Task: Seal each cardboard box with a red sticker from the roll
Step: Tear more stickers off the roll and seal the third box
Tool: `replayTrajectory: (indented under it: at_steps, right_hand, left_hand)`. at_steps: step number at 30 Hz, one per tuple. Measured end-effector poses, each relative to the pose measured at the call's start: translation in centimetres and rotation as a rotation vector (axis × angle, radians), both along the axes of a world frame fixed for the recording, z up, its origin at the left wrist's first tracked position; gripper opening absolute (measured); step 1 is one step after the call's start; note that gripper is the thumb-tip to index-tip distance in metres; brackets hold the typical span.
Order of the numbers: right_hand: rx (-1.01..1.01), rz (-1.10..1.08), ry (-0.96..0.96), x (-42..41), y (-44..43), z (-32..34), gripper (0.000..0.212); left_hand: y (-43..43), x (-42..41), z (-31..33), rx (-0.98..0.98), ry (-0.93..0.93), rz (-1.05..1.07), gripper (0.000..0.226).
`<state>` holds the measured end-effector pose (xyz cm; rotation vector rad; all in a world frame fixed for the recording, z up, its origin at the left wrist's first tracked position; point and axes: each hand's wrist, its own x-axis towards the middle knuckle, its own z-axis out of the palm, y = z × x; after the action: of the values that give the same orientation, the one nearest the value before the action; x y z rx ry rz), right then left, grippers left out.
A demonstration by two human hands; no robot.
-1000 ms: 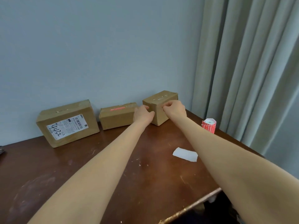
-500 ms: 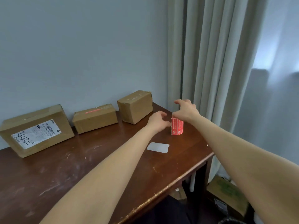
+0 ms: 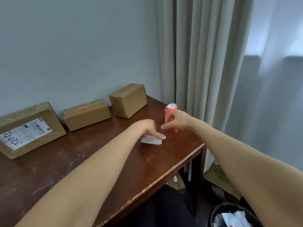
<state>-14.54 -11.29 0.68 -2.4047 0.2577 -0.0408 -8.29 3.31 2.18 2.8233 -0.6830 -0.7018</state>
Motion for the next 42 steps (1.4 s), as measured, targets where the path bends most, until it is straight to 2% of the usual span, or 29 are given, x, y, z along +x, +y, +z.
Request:
replayTrajectory:
  at_steps: [2, 5, 8, 11, 16, 19, 21, 23, 25, 27, 29, 33, 36, 42]
  right_hand:
    - [0.075, 0.065, 0.165, -0.2, 0.7, -0.8, 0.04]
    - [0.197, 0.063, 0.228, -0.2, 1.5, -1.9, 0.044]
    - [0.271, 0.02, 0.197, -0.4, 2.0, -2.5, 0.039]
    - [0.319, -0.047, 0.162, -0.7, 2.2, -2.8, 0.024]
    - [0.564, -0.233, 0.087, -1.2, 0.9, -2.6, 0.015]
    - [0.587, -0.313, 0.026, -2.1, -0.2, -2.4, 0.021]
    - [0.633, -0.341, 0.02, -3.0, -0.9, -2.2, 0.029]
    - [0.771, -0.34, 0.029, -4.4, -1.6, -1.8, 0.035]
    - [0.933, -0.326, 0.008, -5.8, -2.1, -1.4, 0.032]
    - [0.996, -0.363, -0.046, -7.2, -2.7, -1.4, 0.025]
    - [0.976, -0.46, -0.116, -8.2, -3.6, -1.9, 0.024]
    - [0.869, -0.712, -0.169, -9.7, -6.8, -4.7, 0.026]
    - [0.741, -0.834, -0.11, -11.9, -8.9, -6.9, 0.018]
    - [0.488, -0.89, 0.116, -15.6, -10.9, -14.3, 0.021]
  left_hand:
    - [0.3, -0.1, -1.1, -0.057, 0.074, 0.04, 0.055]
    - [0.5, -0.3, -2.4, -0.14, 0.021, 0.072, 0.032]
    - [0.3, -0.5, -2.7, -0.216, 0.022, 0.099, 0.022]
    - [-0.1, -1.0, -2.8, -0.287, 0.041, 0.122, 0.012]
    - [-1.5, -2.1, -2.9, -0.545, 0.085, 0.193, 0.016]
    - [-3.2, -3.1, -2.5, -0.636, 0.087, 0.159, 0.018]
    - [-4.5, -3.6, -2.1, -0.658, 0.071, 0.106, 0.027]
    - [-5.7, -4.4, -1.7, -0.665, 0.061, 0.038, 0.037]
    - [-6.5, -5.2, -1.5, -0.673, 0.038, -0.028, 0.041]
    - [-7.5, -6.2, -1.3, -0.67, 0.044, -0.087, 0.042]
    - [-8.8, -7.3, -1.4, -0.647, 0.026, -0.159, 0.04]
    - [-11.7, -10.1, -1.3, -0.544, -0.126, -0.276, 0.04]
    - [-13.5, -12.0, -2.1, -0.536, 0.0, -0.29, 0.043]
    - [-15.8, -14.8, -6.8, -0.446, 0.164, -0.319, 0.032]
